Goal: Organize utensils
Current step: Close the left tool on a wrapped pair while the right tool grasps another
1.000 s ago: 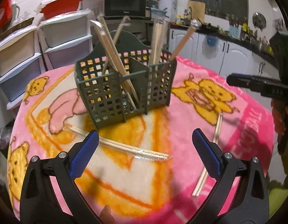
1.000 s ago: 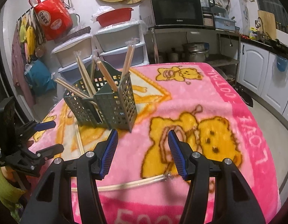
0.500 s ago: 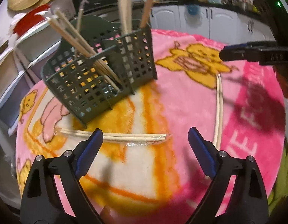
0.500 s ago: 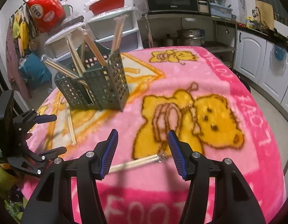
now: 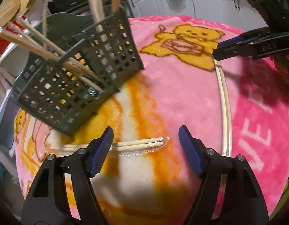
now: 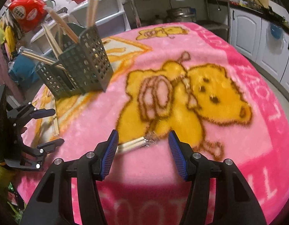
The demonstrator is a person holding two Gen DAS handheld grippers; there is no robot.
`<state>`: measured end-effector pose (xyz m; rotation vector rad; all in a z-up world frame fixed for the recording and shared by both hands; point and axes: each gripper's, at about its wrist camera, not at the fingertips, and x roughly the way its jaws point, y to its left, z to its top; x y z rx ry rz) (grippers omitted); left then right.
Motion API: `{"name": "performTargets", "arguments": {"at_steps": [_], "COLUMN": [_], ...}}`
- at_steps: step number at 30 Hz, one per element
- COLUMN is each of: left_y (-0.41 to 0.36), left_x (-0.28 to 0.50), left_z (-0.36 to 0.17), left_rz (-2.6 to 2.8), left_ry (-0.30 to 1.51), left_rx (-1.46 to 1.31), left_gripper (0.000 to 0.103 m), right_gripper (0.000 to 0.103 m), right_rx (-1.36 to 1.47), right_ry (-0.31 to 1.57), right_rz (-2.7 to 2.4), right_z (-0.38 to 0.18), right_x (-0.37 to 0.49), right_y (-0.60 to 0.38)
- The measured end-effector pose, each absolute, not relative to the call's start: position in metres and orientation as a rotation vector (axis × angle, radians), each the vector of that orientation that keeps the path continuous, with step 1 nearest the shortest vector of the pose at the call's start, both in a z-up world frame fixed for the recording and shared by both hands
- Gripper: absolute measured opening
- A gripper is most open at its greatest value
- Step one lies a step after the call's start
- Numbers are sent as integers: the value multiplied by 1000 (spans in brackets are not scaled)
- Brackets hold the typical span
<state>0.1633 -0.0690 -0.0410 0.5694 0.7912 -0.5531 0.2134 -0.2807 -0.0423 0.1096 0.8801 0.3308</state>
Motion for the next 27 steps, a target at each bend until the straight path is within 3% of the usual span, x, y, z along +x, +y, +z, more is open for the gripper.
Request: {"name": "performTargets", "arguments": {"at_steps": [4,6,10,15,19,24,27], "left_y": [-72,-74,-76,-78,-76,-66,-61], "left_x": [165,166,167,173,177,179,179], "left_z": [-43,-44,-44,-46,-46,-42,-40], "left_rz": [-582,-603,-635,-670,-677,-668,-672], "left_ry": [790,793,810,842,862,873,885], "left_rx": [578,576,563,522,471,403,371], "left_gripper": [52,42,32,24,18,0,0], "right_gripper": [44,43,32,7,4,4,4], "right_rx": [117,96,68,77,106,118,112], "right_ry": [902,902,897,881,865,802,756], "right_rz": [331,327,331,339,373,407,429], "right_z": [-48,-50,-51,-51,-48,-31,-16], "right_x": [216,216,216,215,214,210,206], "right_y": [-279,-275,-270,-272,-273,-270,-266]}}
